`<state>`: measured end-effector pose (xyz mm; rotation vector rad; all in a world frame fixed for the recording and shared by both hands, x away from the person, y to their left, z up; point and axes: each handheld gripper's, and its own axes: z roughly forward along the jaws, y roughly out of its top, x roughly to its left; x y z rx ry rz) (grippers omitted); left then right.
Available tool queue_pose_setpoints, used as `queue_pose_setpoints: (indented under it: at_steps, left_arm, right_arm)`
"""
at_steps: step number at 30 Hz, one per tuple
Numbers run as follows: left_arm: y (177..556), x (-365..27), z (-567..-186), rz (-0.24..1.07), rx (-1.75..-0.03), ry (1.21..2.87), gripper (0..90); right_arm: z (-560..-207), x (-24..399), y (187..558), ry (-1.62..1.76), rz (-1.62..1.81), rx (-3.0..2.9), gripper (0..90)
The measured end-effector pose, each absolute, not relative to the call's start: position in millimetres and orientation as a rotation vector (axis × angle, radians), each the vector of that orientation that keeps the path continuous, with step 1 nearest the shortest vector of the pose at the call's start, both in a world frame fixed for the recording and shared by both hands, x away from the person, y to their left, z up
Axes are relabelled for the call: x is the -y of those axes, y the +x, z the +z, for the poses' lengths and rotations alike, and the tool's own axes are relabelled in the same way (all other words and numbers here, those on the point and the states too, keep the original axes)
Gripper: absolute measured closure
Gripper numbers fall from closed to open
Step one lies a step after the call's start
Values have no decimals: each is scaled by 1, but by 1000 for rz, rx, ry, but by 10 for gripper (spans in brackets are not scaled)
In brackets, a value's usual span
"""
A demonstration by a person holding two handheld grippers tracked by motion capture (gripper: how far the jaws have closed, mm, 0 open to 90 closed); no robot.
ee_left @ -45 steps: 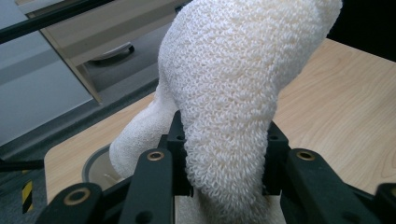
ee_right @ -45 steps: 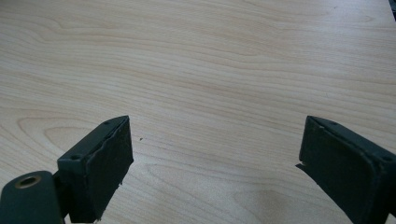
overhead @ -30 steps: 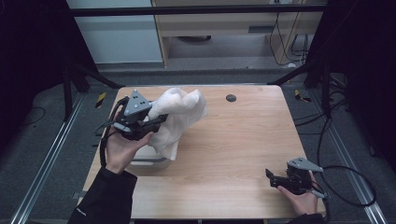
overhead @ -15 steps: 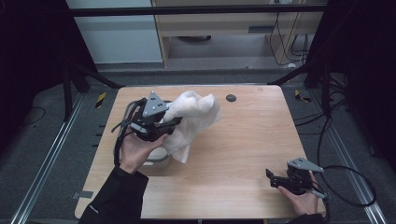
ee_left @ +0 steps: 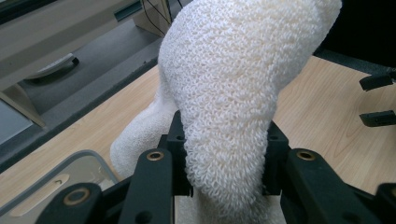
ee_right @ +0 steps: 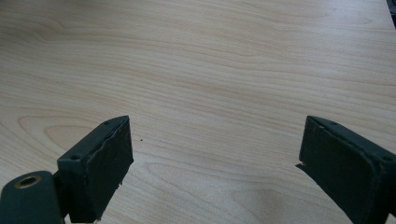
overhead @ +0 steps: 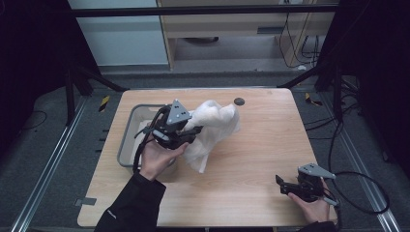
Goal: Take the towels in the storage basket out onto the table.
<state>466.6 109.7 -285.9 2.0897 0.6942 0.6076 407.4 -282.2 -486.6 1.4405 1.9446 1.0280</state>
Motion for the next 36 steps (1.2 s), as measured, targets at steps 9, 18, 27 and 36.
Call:
queue_pose_setpoints:
  at_steps: [9, 18, 27, 36]
  left_arm:
    - [475, -93, -304, 567, -684, 2111, 649]
    - [482, -76, -323, 526, -675, 2126, 648]
    - [486, -65, -337, 503, -672, 2127, 648]
    - [488, -60, -357, 466, -673, 2143, 645]
  right_arm:
    - [-487, 282, 408, 1440, 1025, -1947, 95]
    - [-488, 283, 407, 1434, 1028, -1947, 94]
    - [-488, 283, 407, 1434, 1024, -1948, 93]
    - [-489, 283, 407, 1425, 1017, -1951, 93]
